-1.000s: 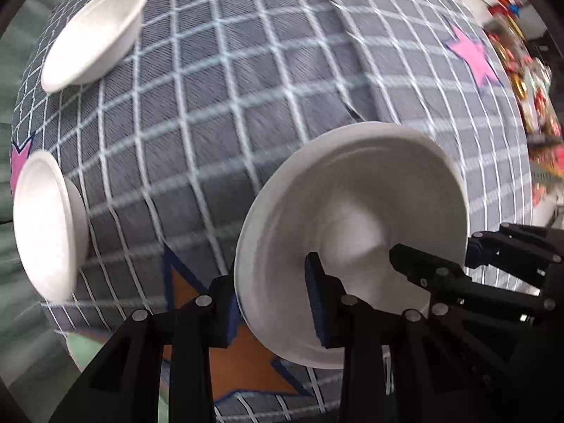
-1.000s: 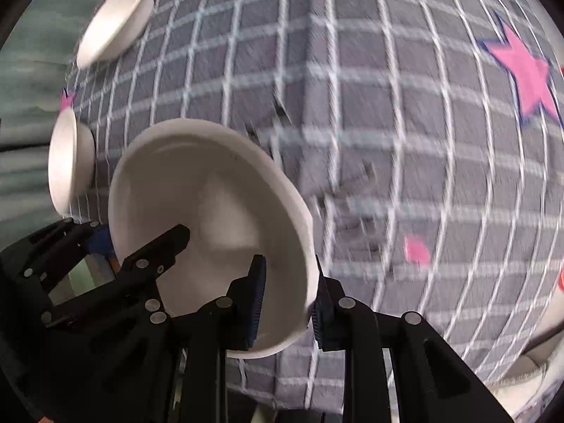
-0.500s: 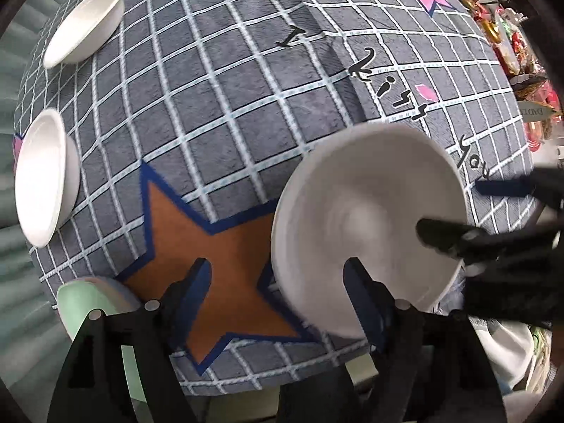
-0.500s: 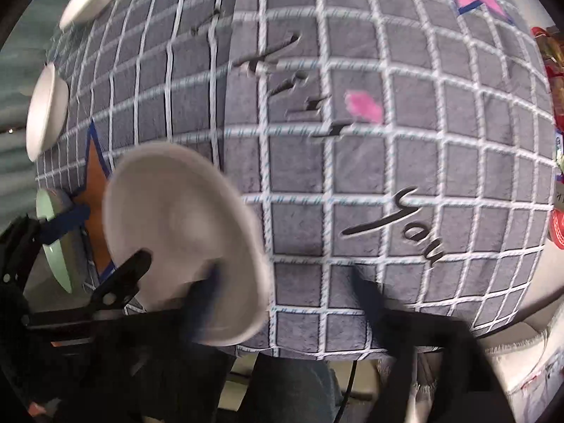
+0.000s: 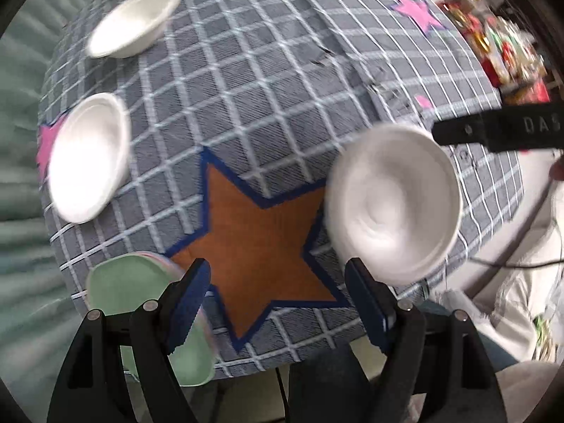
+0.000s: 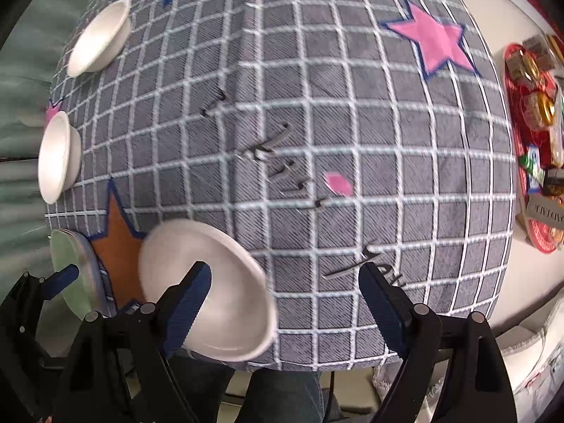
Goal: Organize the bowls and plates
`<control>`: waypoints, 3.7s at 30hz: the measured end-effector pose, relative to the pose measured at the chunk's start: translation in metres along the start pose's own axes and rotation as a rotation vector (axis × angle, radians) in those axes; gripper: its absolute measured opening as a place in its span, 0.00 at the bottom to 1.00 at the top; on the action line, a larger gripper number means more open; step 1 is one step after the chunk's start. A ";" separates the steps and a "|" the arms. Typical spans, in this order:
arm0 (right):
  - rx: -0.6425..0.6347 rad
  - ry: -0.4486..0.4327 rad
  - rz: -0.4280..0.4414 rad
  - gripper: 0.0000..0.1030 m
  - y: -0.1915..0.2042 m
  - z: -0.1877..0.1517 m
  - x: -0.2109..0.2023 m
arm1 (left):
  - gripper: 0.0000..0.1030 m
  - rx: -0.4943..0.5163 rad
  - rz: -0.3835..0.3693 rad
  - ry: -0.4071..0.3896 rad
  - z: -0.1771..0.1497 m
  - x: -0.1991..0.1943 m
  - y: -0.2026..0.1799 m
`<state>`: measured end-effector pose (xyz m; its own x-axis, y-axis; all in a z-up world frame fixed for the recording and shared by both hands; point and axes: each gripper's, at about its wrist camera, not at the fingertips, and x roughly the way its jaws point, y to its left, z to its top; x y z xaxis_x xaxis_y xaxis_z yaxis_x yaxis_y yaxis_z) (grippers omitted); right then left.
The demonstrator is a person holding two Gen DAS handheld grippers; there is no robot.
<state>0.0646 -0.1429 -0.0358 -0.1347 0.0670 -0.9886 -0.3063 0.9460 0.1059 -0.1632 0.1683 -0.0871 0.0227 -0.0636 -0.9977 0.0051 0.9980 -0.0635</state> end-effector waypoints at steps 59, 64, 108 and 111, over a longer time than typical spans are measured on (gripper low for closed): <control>-0.169 0.019 0.171 0.25 0.184 0.071 0.073 | 0.41 -0.317 0.044 -0.001 0.154 0.047 0.157; -0.161 0.022 0.178 0.25 0.172 0.065 0.074 | 0.41 -0.305 0.051 -0.009 0.158 0.039 0.111; -0.241 -0.050 0.095 0.95 -0.046 -0.050 -0.008 | 0.78 -0.432 0.169 -0.037 0.072 -0.037 -0.186; -0.209 -0.035 0.089 0.95 -0.061 -0.054 -0.013 | 0.78 -0.420 0.161 -0.021 0.066 -0.039 -0.195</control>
<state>0.0341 -0.2186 -0.0241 -0.1384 0.1619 -0.9770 -0.4840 0.8496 0.2094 -0.0995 -0.0236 -0.0340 0.0105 0.0967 -0.9953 -0.4065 0.9098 0.0841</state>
